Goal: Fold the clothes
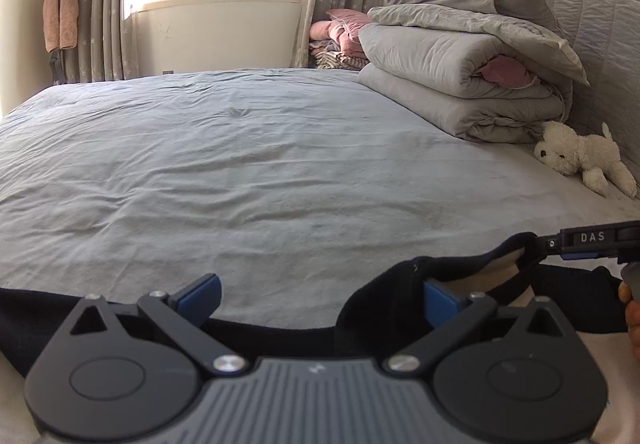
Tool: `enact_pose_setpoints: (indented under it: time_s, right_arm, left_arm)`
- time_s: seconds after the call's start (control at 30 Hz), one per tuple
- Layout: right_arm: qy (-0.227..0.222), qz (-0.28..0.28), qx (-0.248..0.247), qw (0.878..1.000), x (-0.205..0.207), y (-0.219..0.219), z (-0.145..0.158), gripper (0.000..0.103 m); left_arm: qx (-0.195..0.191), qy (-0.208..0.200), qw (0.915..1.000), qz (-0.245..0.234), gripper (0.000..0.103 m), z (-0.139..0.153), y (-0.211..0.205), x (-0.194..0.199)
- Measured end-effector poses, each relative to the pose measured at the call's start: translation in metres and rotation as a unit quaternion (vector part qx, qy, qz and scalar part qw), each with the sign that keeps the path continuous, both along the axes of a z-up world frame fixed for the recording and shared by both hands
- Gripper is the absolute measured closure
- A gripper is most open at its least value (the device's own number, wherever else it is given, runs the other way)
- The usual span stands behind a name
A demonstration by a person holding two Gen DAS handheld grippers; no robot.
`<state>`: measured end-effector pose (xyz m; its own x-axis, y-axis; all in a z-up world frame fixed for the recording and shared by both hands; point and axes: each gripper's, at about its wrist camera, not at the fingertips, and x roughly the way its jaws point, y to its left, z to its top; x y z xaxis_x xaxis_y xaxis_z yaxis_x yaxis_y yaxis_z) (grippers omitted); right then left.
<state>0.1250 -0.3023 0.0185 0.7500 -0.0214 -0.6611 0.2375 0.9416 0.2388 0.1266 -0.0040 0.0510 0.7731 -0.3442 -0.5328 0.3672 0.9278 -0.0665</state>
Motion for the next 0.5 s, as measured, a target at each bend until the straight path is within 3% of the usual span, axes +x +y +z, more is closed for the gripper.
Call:
enact_pose_setpoints:
  time_s: [0.1,0.17,0.27,0.37,0.5]
  right_arm:
    - [0.004,-0.011,0.033,0.999,0.001,-0.01,-0.009,0.014]
    - [-0.002,-0.005,0.029,1.0,0.001,-0.007,-0.007,0.007]
    - [-0.013,-0.001,0.023,1.0,-0.001,0.0,-0.001,0.004]
    - [-0.013,-0.007,0.018,1.0,-0.002,0.001,0.0,0.004]
    - [0.01,-0.016,0.01,1.0,0.002,-0.005,-0.009,0.003]
  left_arm:
    - [-0.02,0.005,0.9996,0.021,0.001,0.002,0.01,0.005]
    - [-0.041,0.009,0.9983,0.041,0.001,0.004,0.022,0.009]
    - [-0.058,0.006,0.9973,0.044,0.001,0.003,0.031,0.008]
    - [-0.045,0.007,0.9989,0.013,0.001,-0.001,0.026,0.005]
    - [0.005,0.005,0.9999,-0.009,0.001,-0.007,0.013,0.003]
